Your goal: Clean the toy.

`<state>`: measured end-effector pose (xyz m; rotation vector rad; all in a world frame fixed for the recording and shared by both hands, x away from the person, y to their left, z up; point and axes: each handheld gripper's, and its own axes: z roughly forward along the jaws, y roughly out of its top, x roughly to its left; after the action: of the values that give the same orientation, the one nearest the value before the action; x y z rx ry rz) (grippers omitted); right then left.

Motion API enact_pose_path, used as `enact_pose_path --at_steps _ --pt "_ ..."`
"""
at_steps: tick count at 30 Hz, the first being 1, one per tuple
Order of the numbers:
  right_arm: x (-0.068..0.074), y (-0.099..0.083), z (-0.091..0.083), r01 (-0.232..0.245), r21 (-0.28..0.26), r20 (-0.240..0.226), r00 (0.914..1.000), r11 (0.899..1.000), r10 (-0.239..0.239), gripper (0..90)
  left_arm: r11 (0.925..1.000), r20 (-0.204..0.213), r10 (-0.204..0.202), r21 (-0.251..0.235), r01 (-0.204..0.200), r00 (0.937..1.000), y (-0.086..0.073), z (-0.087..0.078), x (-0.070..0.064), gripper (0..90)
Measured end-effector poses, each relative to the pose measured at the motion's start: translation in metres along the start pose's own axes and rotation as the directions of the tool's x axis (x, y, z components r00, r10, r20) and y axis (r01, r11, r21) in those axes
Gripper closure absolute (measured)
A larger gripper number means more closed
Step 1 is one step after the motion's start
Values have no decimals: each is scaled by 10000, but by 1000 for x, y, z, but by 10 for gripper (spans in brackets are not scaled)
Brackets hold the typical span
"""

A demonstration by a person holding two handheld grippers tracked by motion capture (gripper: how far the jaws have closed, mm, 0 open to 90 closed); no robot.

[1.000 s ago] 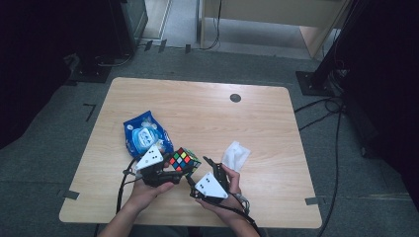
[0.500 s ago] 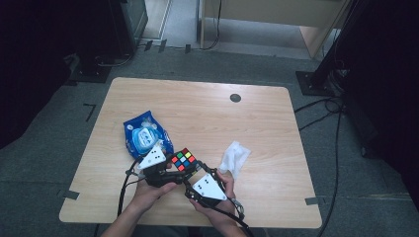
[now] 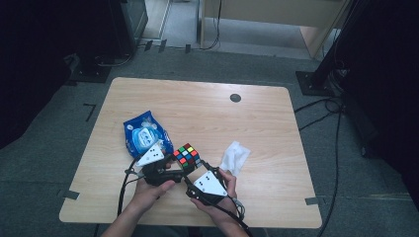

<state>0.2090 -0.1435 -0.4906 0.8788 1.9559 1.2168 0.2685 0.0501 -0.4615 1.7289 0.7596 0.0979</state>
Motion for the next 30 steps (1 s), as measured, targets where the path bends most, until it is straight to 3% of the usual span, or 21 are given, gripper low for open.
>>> enact_pose_path --at_steps 2,5,8,10,13,15,18,21,24,25,27,29,30 --pt "-5 -2 -1 316 121 114 9994 9994 -318 388 9999 65 -42 104 41 10000 0 -1 3 339" --pt "-11 -1 -2 628 57 147 9979 9980 -629 428 9995 240 -23 331 15 9997 0 -1 5 339" --pt "-10 3 -4 934 -190 -371 9949 9954 -941 468 9993 168 49 368 -56 9998 0 1 3 339" --pt "-6 4 -6 949 -230 -473 9943 9952 -959 471 9992 161 119 384 -125 9998 -1 2 2 339" --pt "-4 5 -5 478 -93 -412 9980 9988 -482 496 9990 30 201 389 -202 9998 -2 4 -1 339" --pt "-2 4 -5 -231 55 -425 9988 9997 234 506 9990 51 204 389 -206 9998 -4 6 -2 338" --pt "-2 3 -6 -1566 193 -840 9839 9875 1577 503 9987 -58 322 385 -320 9995 -4 7 -4 337" --pt "-3 3 -5 -2240 245 -1066 9684 9743 2253 499 9987 -70 336 373 -333 9994 -5 6 -3 337" --pt "-6 3 -4 -1952 295 -1480 9691 9803 1974 448 9976 -317 608 362 -597 9976 -4 4 -2 338" --pt "-8 4 -2 -1727 435 -1729 9688 9840 1777 390 9983 -369 509 286 -499 9980 -3 2 0 338" --pt "-17 2 1 -1149 924 -2196 9665 9891 1328 363 9989 -445 418 210 -409 9981 -2 0 4 338" --pt "-33 -2 -1 -844 1113 -2144 9709 9902 1069 366 9993 -605 328 197 -317 9976 -2 -4 9 338" --pt "-44 -4 -2 -911 1178 -1963 9740 9888 1131 369 9995 -610 290 178 -280 9977 -2 -5 11 338"
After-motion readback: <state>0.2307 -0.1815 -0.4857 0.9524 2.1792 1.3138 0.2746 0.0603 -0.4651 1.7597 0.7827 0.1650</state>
